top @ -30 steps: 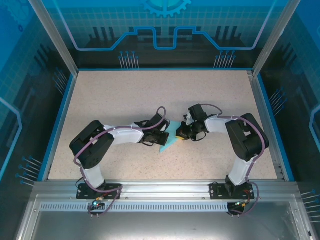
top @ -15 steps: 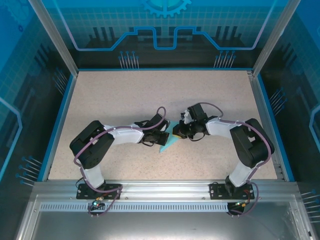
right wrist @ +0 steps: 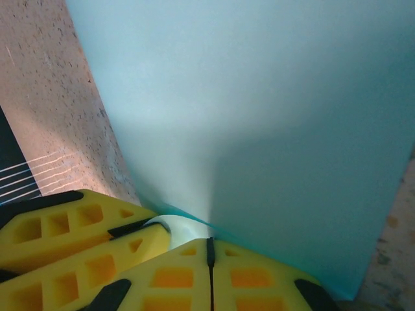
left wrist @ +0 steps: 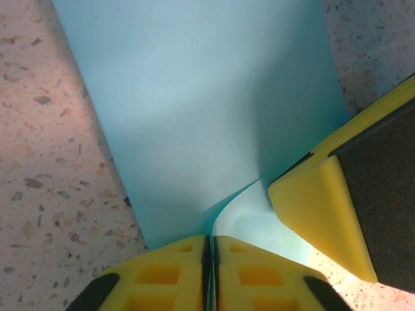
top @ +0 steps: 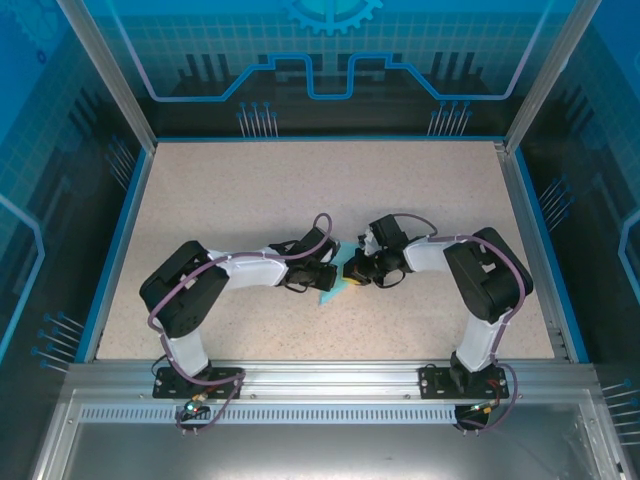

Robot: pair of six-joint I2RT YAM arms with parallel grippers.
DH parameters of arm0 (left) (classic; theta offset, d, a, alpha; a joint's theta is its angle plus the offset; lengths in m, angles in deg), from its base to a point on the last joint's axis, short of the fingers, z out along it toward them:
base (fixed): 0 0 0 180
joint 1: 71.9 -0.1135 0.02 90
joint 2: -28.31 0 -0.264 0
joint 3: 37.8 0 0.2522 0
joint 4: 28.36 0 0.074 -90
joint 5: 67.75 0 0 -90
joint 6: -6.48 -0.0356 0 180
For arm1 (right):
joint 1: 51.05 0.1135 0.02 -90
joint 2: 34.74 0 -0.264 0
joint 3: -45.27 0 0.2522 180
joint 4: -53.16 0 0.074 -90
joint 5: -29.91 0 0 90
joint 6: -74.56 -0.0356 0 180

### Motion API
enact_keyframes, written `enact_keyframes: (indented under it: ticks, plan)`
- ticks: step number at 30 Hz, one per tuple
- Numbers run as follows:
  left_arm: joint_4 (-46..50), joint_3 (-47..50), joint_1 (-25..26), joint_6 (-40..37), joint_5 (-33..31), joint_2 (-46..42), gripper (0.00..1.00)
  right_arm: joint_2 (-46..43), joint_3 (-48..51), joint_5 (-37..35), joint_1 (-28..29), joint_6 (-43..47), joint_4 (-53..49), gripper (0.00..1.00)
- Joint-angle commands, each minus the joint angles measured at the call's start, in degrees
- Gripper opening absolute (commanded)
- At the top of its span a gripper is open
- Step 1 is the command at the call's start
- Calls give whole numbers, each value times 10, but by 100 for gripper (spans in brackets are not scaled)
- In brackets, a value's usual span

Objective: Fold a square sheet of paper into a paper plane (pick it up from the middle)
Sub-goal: Third fold the triangle at the center of the table.

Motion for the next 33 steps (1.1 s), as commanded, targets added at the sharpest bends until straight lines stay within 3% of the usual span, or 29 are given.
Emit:
enact_keyframes:
  ticks: [1,2,4,7,15,21,33]
  plan:
    - [56,-7,-6,12,-10,-31,24,29,22,-36,-3,15,-22,6]
    - [62,-12,-6,19,-13,-45,27,30,22,-37,-3,15,-22,6]
    - [72,-15,-6,40,-24,-72,44,31,23,-38,-4,16,-23,6]
    - [96,-20,-6,76,-38,-109,51,30,21,-33,-4,12,-20,5]
    - [33,33,5,222,94,-161,31,23,18,-46,-3,8,-31,5]
    - [-40,66,5,274,150,-117,27,28,21,-41,-3,3,-23,5]
    - [-44,70,3,257,111,-59,24,21,26,-49,-4,2,-28,5]
